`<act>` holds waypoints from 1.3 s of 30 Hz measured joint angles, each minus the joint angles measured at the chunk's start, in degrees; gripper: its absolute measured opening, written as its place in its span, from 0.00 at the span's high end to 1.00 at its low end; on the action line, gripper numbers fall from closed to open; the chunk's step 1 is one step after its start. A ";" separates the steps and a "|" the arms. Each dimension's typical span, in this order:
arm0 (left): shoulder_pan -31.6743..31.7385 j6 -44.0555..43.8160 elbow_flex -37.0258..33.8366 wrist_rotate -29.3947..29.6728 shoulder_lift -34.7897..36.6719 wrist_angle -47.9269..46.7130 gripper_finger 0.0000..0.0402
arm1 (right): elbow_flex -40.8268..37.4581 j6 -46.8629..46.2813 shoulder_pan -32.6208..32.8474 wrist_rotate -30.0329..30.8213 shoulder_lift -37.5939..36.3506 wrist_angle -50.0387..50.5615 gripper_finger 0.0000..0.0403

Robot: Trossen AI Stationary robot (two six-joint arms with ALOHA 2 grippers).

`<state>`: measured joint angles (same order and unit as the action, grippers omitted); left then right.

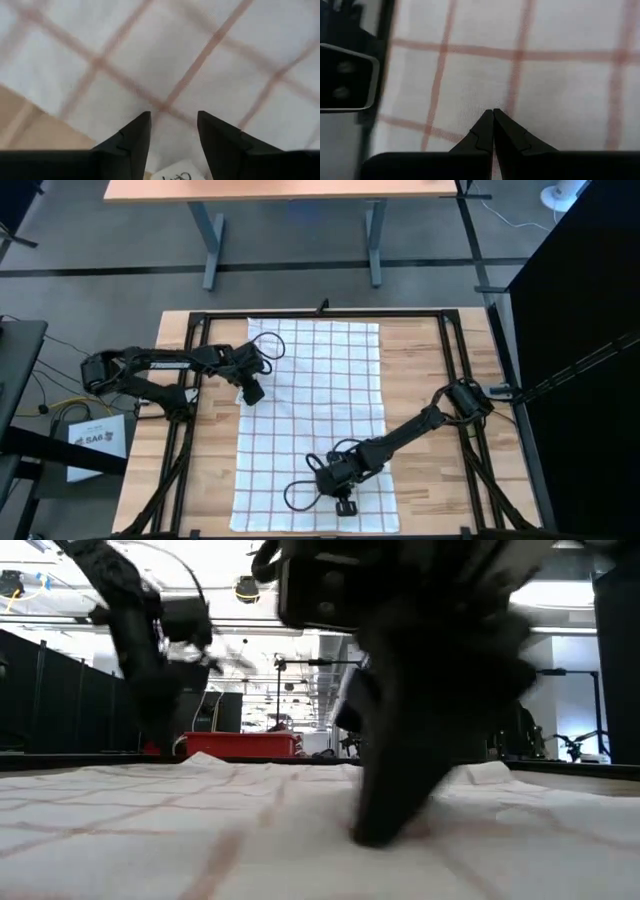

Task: Roll towel
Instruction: Roll the white squared towel

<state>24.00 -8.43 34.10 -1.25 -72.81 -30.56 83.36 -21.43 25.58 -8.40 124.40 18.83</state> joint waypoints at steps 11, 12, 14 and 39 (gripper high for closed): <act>-2.25 6.31 7.51 0.16 9.26 -16.38 0.63 | 1.10 5.20 -4.78 0.55 -1.96 9.71 1.00; -2.31 6.49 7.61 0.20 9.51 -16.23 0.63 | 1.10 5.15 -4.89 -0.41 -2.02 9.50 0.99; -2.29 7.31 7.65 0.28 9.54 -17.08 0.63 | 1.06 4.99 -4.87 -4.44 -2.08 7.81 0.97; -23.59 -1.12 16.19 -0.09 9.04 -29.79 0.63 | 5.10 4.72 3.39 1.24 -9.23 24.00 0.77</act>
<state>0.41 -9.55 50.29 -1.34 -63.77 -60.35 88.47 -16.71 28.97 -7.16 115.17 42.83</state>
